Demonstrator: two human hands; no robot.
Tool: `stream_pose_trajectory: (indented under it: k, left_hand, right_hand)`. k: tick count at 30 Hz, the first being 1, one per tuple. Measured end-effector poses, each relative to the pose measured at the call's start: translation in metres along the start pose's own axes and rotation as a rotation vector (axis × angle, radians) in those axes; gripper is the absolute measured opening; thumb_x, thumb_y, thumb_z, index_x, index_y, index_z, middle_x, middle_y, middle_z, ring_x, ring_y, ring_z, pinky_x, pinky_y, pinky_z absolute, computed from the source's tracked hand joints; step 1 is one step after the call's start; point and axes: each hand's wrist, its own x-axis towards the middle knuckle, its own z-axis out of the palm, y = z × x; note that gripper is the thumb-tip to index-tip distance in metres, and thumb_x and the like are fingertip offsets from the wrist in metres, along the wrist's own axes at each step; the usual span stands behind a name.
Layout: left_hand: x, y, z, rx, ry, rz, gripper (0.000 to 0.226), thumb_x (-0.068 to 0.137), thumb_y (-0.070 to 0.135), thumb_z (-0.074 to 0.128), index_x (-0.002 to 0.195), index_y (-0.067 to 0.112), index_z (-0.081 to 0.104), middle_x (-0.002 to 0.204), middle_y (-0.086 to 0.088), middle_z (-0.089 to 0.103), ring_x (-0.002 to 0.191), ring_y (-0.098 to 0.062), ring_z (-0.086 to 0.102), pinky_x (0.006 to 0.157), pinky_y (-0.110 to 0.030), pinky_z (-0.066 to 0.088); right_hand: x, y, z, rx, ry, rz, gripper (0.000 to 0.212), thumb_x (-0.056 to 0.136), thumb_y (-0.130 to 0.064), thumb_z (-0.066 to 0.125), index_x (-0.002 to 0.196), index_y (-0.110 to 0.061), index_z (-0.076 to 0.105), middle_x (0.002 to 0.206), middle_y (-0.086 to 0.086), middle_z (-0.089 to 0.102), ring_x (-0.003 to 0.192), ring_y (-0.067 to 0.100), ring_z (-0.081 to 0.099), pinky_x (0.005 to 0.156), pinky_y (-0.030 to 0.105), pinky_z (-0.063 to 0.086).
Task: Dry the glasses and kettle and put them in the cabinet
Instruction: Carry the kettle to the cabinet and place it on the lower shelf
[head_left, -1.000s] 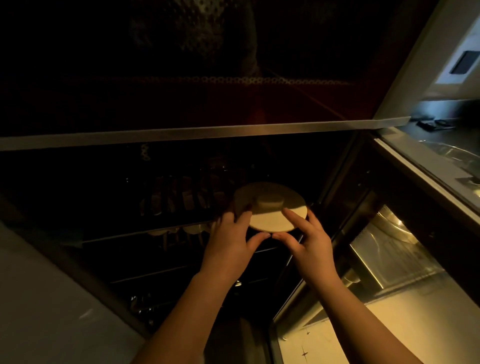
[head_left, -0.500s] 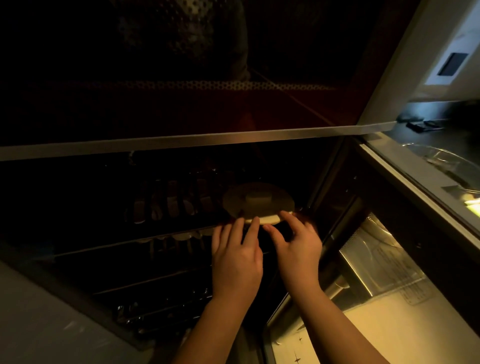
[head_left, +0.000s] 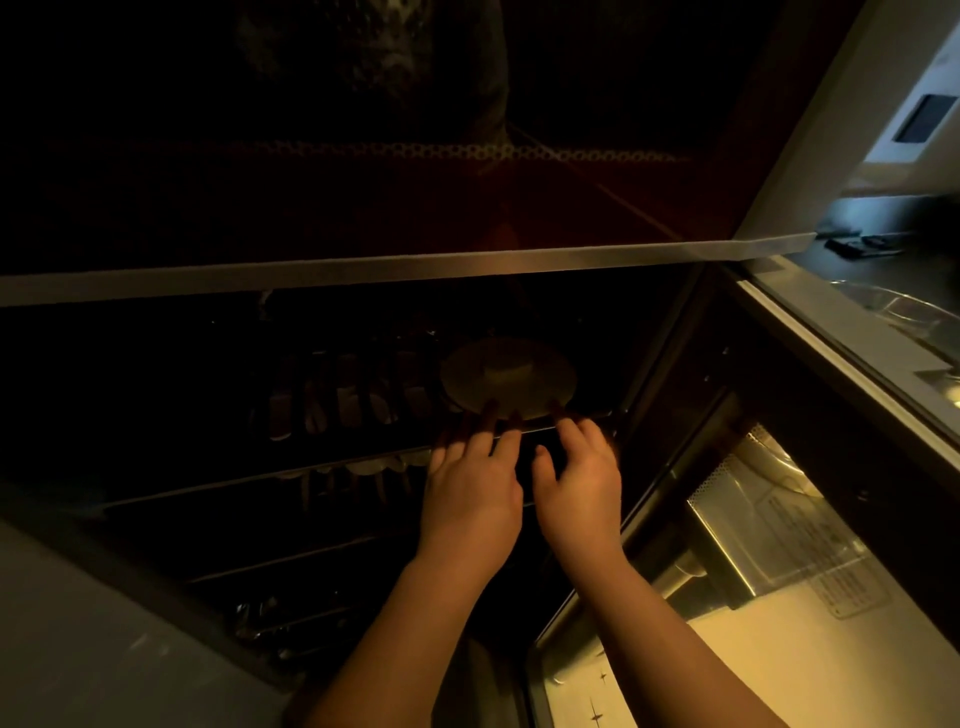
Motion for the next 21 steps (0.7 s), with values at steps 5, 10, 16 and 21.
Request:
stream_pose_trajectory:
  k: [5, 10, 16, 21]
  left_hand:
    - [0.005, 0.0, -0.006, -0.005, -0.078, -0.009, 0.044, 0.098, 0.027, 0.044, 0.141, 0.028, 0.036, 0.135, 0.002, 0.049, 0.123, -0.02, 0.044, 0.109, -0.034, 0.028]
    - [0.009, -0.001, -0.009, 0.02, -0.139, -0.025, 0.043, 0.098, 0.027, 0.046, 0.14, 0.028, 0.037, 0.131, 0.001, 0.051, 0.121, -0.021, 0.047, 0.105, -0.036, 0.031]
    - [0.006, -0.001, -0.012, 0.014, -0.144, -0.034, 0.043, 0.098, 0.027, 0.045, 0.14, 0.029, 0.036, 0.13, 0.002, 0.052, 0.12, -0.02, 0.046, 0.105, -0.036, 0.031]
    - [-0.009, -0.003, -0.019, -0.041, -0.047, -0.028, 0.048, 0.099, 0.033, 0.042, 0.145, 0.025, 0.033, 0.135, 0.004, 0.047, 0.124, -0.018, 0.04, 0.111, -0.034, 0.026]
  right_hand:
    - [0.002, 0.0, -0.001, -0.08, -0.043, -0.017, 0.016, 0.09, -0.015, 0.056, 0.106, -0.013, 0.061, 0.098, -0.01, 0.042, 0.099, 0.009, 0.041, 0.069, 0.007, 0.028]
    - [0.001, -0.001, -0.002, -0.135, -0.075, -0.017, 0.019, 0.088, -0.013, 0.057, 0.107, -0.009, 0.062, 0.105, -0.001, 0.048, 0.111, 0.017, 0.043, 0.086, 0.02, 0.034]
    - [-0.001, -0.004, -0.007, -0.154, -0.13, 0.013, 0.031, 0.09, -0.016, 0.055, 0.121, -0.013, 0.056, 0.121, 0.0, 0.048, 0.128, 0.017, 0.036, 0.103, 0.026, 0.036]
    - [-0.011, -0.011, -0.015, -0.096, -0.18, 0.023, 0.046, 0.092, -0.016, 0.052, 0.138, -0.015, 0.045, 0.142, 0.002, 0.041, 0.142, 0.021, 0.022, 0.116, 0.032, 0.022]
